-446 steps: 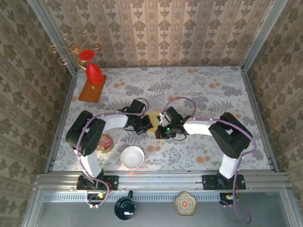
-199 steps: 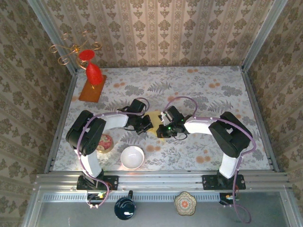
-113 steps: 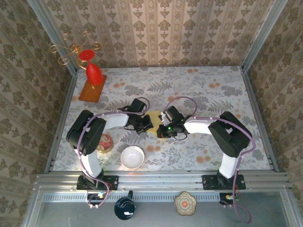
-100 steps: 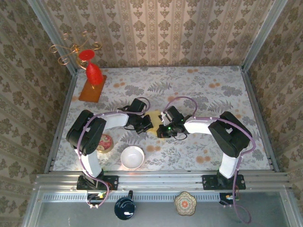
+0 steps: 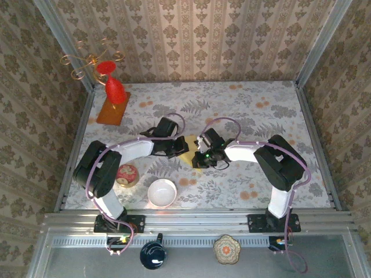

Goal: Fold a paper plane with a square sheet of paper (pick it up from the middle)
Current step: Third fold the triangle at the center of the table.

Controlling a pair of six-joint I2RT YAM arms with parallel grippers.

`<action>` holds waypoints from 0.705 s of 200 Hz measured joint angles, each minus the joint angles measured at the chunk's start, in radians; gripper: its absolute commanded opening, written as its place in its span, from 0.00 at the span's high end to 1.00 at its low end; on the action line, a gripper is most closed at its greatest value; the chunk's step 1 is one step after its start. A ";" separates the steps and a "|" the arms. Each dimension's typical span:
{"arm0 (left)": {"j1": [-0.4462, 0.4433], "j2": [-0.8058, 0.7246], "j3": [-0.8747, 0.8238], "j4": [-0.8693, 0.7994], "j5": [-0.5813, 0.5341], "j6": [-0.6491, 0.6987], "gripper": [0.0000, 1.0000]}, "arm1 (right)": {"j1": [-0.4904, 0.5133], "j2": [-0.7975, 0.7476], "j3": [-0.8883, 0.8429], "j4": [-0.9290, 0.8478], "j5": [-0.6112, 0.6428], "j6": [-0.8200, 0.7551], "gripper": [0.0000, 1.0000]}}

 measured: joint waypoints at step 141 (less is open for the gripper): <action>-0.040 0.062 -0.062 0.047 0.012 -0.001 0.94 | -0.004 0.005 0.007 -0.010 -0.009 0.004 0.94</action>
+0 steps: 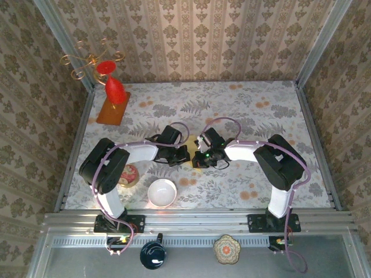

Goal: Fold a paper plane with a square sheet of paper (pick it up from the middle)
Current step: Third fold the triangle at the center of the table.

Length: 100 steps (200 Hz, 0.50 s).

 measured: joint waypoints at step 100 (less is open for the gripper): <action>0.143 0.016 -0.056 0.080 0.136 0.060 0.94 | -0.003 0.007 0.001 0.005 0.001 0.000 0.94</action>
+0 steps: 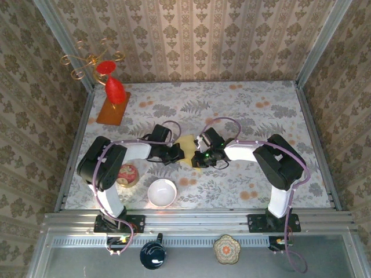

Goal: Fold a paper plane with a square sheet of paper (pick it up from the middle)
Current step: Third fold the triangle at the center of the table.

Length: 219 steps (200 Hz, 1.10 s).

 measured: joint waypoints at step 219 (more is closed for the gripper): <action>-0.078 0.042 0.125 -0.107 -0.113 0.022 0.95 | -0.014 0.035 0.054 -0.012 -0.020 0.050 0.94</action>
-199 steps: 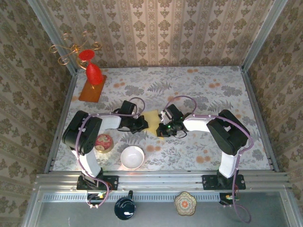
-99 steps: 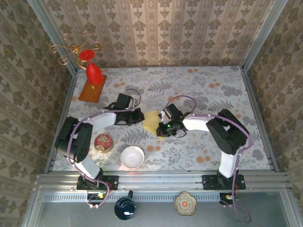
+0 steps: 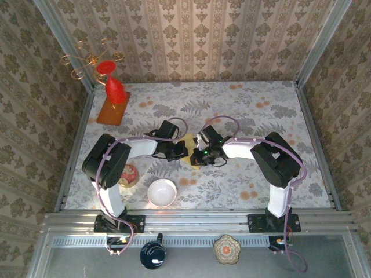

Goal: Fold a paper plane with a square sheet of paper (pick it up from the middle)
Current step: Third fold the triangle at the center of the table.

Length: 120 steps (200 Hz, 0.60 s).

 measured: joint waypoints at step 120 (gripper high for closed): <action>0.011 0.012 -0.001 0.008 0.005 -0.003 0.97 | -0.011 -0.034 -0.021 -0.059 -0.003 -0.097 0.93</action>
